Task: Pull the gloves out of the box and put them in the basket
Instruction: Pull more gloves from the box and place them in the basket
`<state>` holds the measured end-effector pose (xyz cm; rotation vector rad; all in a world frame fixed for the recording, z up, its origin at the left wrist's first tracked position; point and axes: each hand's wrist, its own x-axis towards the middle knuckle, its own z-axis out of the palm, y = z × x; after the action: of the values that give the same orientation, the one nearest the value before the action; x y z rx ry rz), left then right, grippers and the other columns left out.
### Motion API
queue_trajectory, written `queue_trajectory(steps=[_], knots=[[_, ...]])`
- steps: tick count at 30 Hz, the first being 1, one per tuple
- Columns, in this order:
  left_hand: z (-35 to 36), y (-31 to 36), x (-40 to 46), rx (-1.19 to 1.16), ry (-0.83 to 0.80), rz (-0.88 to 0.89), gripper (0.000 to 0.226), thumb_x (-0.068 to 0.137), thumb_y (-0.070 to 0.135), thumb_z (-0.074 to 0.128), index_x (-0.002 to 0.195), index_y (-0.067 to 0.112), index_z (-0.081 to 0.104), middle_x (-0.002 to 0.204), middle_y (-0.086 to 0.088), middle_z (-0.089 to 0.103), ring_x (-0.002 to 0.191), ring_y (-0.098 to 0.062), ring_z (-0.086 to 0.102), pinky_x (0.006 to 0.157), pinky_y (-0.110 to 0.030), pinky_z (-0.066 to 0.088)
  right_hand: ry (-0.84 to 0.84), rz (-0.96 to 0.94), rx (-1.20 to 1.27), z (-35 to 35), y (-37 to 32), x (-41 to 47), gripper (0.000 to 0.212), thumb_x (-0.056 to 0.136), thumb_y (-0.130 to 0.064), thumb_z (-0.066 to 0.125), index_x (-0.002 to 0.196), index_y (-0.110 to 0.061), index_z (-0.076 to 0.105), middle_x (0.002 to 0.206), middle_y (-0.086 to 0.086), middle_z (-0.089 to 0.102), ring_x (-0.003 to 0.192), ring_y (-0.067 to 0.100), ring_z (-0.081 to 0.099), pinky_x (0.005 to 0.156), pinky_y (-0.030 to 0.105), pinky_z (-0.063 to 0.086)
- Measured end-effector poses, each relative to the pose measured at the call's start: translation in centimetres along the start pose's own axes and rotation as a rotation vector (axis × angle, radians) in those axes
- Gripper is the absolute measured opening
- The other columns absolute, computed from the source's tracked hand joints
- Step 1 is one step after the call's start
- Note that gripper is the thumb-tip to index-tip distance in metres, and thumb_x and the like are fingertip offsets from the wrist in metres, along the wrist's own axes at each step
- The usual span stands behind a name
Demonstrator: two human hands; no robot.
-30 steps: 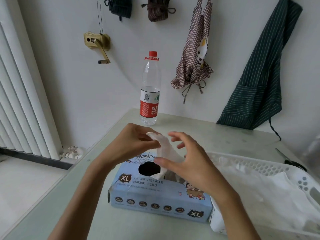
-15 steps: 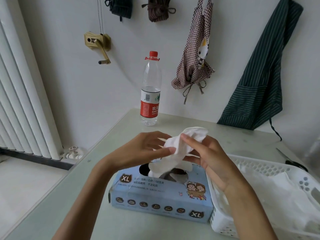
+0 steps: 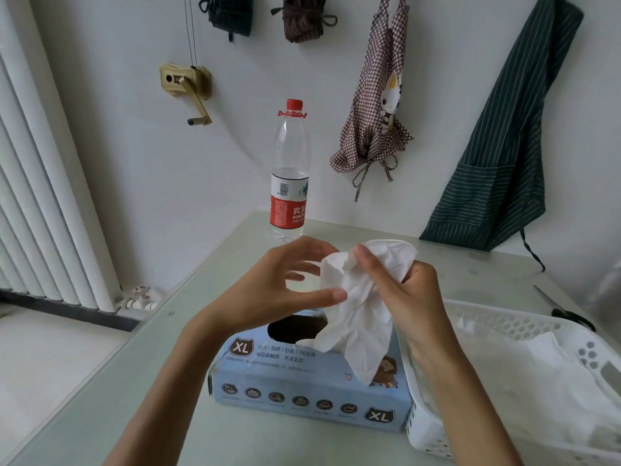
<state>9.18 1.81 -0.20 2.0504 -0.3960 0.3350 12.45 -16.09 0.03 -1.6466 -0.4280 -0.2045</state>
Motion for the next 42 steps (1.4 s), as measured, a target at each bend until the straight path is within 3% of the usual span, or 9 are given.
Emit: queue_trajectory(steps=[5,10,13,16,21,27,33,36,42], knots=[[-0.2,0.0,0.2,-0.174,0.205,0.007,0.028,0.083,0.035,0.057,0.089,0.01,0.069,0.09,-0.005,0.072,0.085,-0.013,0.068,0.081,-0.023,0.053,-0.171,0.1,0.0,-1.2,-0.5,0.4,0.044,0.07,-0.034,0.074,0.103,-0.006,0.067,0.086,0.008,0.074,0.078,0.021,0.071,0.065,0.023,0.053],[0.5,0.8,0.1,-0.11,0.143,0.015,0.026,0.087,0.035,0.057,0.084,0.013,0.071,0.08,0.001,0.072,0.074,-0.008,0.067,0.071,-0.021,0.052,-0.418,0.118,-0.05,-3.5,-1.5,0.4,0.084,0.055,-0.039,0.088,0.129,-0.039,0.049,0.116,-0.014,0.066,0.108,0.004,0.062,0.089,0.022,0.051],[1.4,1.4,-0.1,-0.01,0.076,0.034,0.021,0.088,0.032,0.059,0.088,0.017,0.074,0.081,0.007,0.073,0.075,-0.007,0.066,0.074,-0.022,0.052,-0.403,-0.014,-0.267,-3.7,-2.9,-0.1,0.064,0.06,-0.041,0.086,0.117,-0.043,0.058,0.1,-0.027,0.062,0.1,-0.009,0.056,0.086,0.01,0.042],[1.9,2.3,-0.1,0.025,0.023,0.046,0.022,0.086,0.034,0.061,0.088,0.017,0.074,0.08,0.008,0.072,0.074,-0.009,0.065,0.076,-0.026,0.05,-0.406,-0.03,-0.326,-4.5,-4.1,0.0,0.025,0.072,-0.036,0.076,0.096,-0.032,0.073,0.078,-0.016,0.064,0.078,-0.002,0.056,0.072,0.005,0.04],[2.8,3.6,0.9,0.054,-0.111,0.023,0.03,0.075,0.046,0.07,0.095,0.023,0.07,0.089,0.015,0.07,0.083,-0.004,0.064,0.075,-0.015,0.049,-0.256,-0.054,-0.385,-7.9,-5.7,0.4,0.013,0.084,-0.034,0.067,0.088,-0.023,0.072,0.087,-0.007,0.069,0.081,0.004,0.06,0.073,0.016,0.046],[4.8,4.9,2.8,-0.024,-0.136,-0.039,0.026,0.089,0.031,0.06,0.093,0.008,0.071,0.087,0.004,0.071,0.082,-0.009,0.067,0.081,-0.027,0.054,-0.04,-0.094,-0.3,-12.3,-6.9,0.6,0.01,0.09,-0.028,0.062,0.085,-0.022,0.069,0.085,-0.015,0.069,0.084,-0.007,0.06,0.078,0.012,0.043],[7.3,8.2,4.6,-0.193,-0.168,0.012,0.042,0.1,0.028,0.04,0.11,-0.006,0.063,0.109,-0.022,0.065,0.101,-0.027,0.064,0.094,-0.03,0.051,0.286,-0.253,-0.312,-17.2,-7.0,0.2,0.014,0.095,-0.026,0.056,0.087,-0.015,0.062,0.064,-0.003,0.062,0.052,0.0,0.046,0.055,0.017,0.037],[8.9,9.5,5.4,-0.176,-0.175,-0.006,0.039,0.102,0.026,0.035,0.114,0.002,0.063,0.112,-0.014,0.066,0.104,-0.02,0.063,0.094,-0.028,0.05,0.38,-0.345,-0.513,-18.9,-6.4,0.1,0.019,0.096,-0.034,0.053,0.085,-0.018,0.057,0.06,-0.001,0.058,0.051,0.01,0.047,0.053,0.023,0.037],[10.3,10.7,6.5,-0.057,-0.053,0.083,0.017,0.092,0.013,0.058,0.097,0.001,0.07,0.076,0.0,0.067,0.063,0.001,0.059,0.062,-0.012,0.047,0.425,-0.514,-0.897,-21.4,-5.9,-0.3,0.025,0.097,-0.038,0.046,0.095,-0.014,0.055,0.058,0.002,0.06,0.05,0.023,0.054,0.049,0.031,0.04]])
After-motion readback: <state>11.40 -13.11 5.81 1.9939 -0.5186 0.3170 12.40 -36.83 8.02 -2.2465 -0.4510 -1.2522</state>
